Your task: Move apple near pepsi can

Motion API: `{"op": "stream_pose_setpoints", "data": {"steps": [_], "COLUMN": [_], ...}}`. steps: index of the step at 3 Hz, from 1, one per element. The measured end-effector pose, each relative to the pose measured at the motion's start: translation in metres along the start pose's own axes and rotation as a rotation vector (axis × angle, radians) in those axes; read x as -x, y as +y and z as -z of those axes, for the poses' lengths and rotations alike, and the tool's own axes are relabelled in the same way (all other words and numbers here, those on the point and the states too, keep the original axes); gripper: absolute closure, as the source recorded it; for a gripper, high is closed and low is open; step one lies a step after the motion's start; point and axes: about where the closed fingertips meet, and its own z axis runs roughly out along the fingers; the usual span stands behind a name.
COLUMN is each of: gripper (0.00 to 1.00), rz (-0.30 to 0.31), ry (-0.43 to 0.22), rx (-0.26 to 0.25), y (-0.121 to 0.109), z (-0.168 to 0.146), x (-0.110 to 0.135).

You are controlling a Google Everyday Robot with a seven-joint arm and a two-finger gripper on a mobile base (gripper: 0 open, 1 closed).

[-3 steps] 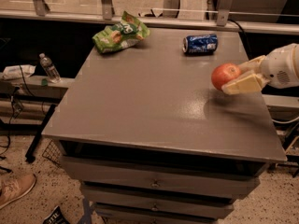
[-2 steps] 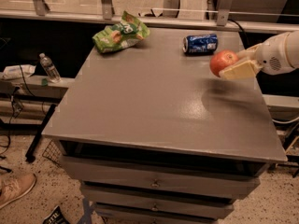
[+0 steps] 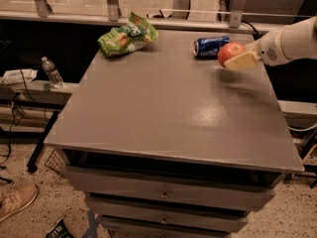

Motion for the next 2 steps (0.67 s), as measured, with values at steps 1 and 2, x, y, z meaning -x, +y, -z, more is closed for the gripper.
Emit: {"op": "stream_pose_setpoints", "data": {"steps": [1,2], "gripper": [1.00,1.00], "rz": [-0.039,-0.063], "ry": [0.002,-0.004], "rx": [-0.033,-0.047], "y": [-0.012,-0.019], "z": [-0.015,-0.027], "x": [0.000,0.002]}}
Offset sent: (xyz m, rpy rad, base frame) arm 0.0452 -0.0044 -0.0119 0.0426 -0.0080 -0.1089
